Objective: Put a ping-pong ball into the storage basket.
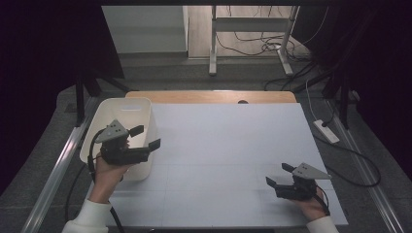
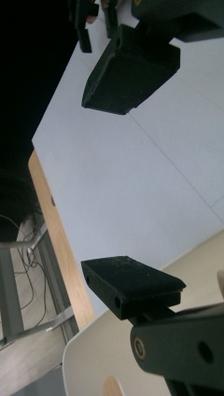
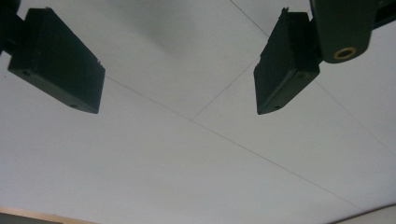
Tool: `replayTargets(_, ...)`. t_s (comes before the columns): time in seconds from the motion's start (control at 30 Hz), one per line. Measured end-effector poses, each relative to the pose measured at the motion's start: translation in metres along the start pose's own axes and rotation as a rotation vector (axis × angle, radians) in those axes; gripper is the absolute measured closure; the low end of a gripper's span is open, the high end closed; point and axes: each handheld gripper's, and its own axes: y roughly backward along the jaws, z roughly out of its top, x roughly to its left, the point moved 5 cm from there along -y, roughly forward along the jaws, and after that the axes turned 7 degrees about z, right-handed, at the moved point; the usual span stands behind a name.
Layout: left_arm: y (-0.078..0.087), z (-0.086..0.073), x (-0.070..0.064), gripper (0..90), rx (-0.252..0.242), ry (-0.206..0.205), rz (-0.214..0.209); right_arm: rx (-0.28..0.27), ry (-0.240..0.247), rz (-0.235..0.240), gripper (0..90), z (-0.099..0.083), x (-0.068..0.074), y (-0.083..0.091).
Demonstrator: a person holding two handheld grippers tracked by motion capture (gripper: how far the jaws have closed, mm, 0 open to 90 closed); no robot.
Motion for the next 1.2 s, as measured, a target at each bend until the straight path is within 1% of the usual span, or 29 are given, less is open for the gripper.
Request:
replayTargets(0.07,0.0,-0.004,-0.007,20.7,-0.001,-0.019,-0.009,0.001,-0.001,0.0,16.6,0.0,0.0,0.0)
replayTargets(0.13,0.0,-0.007,-0.014,21.0,-0.006,-0.029,-0.026,0.001,0.001,-0.001,16.6,0.0,0.0,0.0)
replayTargets(0.17,0.0,-0.007,-0.014,21.2,-0.006,-0.029,-0.026,0.001,0.001,-0.001,16.6,0.0,0.0,0.0)
replayTargets(0.27,-0.002,-0.014,-0.022,21.4,-0.006,-0.027,-0.058,0.002,0.003,-0.001,16.6,0.0,0.0,0.0)
replayTargets(0.37,-0.005,-0.024,-0.031,21.3,0.003,-0.03,-0.082,0.004,0.002,-0.002,16.6,0.0,0.0,0.0)
replayTargets(0.53,-0.01,-0.044,-0.042,21.3,0.021,-0.031,-0.109,0.005,0.002,-0.002,16.6,-0.001,0.001,0.0)
replayTargets(0.67,-0.013,-0.055,-0.048,21.5,0.028,-0.062,-0.107,0.005,0.001,-0.002,16.6,-0.001,0.001,0.0)
replayTargets(0.83,-0.017,-0.072,-0.05,21.4,0.045,-0.063,-0.116,0.006,0.002,-0.002,16.6,-0.001,0.001,0.0)
replayTargets(1.03,-0.026,-0.094,-0.046,21.2,0.075,-0.066,-0.108,0.006,0.004,0.0,16.6,-0.001,0.002,-0.001)
replayTargets(1.07,-0.026,-0.094,-0.046,21.1,0.075,-0.066,-0.108,0.006,0.004,0.0,16.6,-0.001,0.002,-0.001)
replayTargets(1.17,-0.029,-0.105,-0.041,21.1,0.089,-0.049,-0.104,0.006,0.004,-0.002,16.6,-0.001,0.003,-0.001)
replayTargets(1.2,-0.029,-0.105,-0.041,21.1,0.089,-0.049,-0.104,0.006,0.004,-0.002,16.6,-0.001,0.003,-0.001)
